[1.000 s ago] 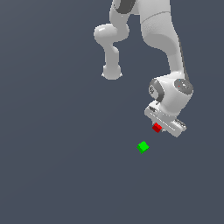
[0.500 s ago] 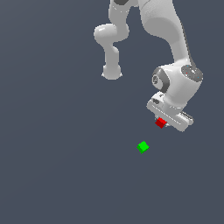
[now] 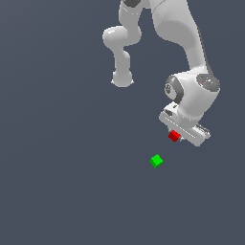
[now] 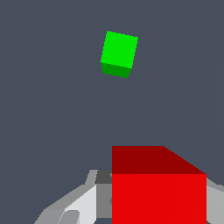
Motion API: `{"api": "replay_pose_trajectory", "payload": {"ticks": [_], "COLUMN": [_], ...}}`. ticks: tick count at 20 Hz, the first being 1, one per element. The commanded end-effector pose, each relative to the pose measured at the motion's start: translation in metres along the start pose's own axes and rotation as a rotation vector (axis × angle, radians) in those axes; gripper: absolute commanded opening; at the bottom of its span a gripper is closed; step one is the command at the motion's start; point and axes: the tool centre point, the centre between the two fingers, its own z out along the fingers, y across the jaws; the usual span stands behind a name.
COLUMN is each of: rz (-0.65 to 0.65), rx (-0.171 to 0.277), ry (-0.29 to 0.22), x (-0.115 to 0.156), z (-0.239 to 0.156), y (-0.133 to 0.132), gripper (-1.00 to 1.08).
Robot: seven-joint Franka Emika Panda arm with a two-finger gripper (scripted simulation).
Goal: Stack the red cube on top of the green cube.
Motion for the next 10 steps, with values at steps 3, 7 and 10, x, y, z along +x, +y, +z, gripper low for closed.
{"api": "replay_pose_trajectory", "payload": {"ticks": [3, 7, 10], "rz": [0.001, 0.001, 0.001], "rx": [0.000, 0.000, 0.000], "ry": [0.000, 0.000, 0.000], "x": [0.025, 0.054, 0.078], "z": [0.010, 0.023, 0.032], "y": [-0.001, -0.003, -0.005], "gripper": [-1.00, -1.00, -1.00]}}
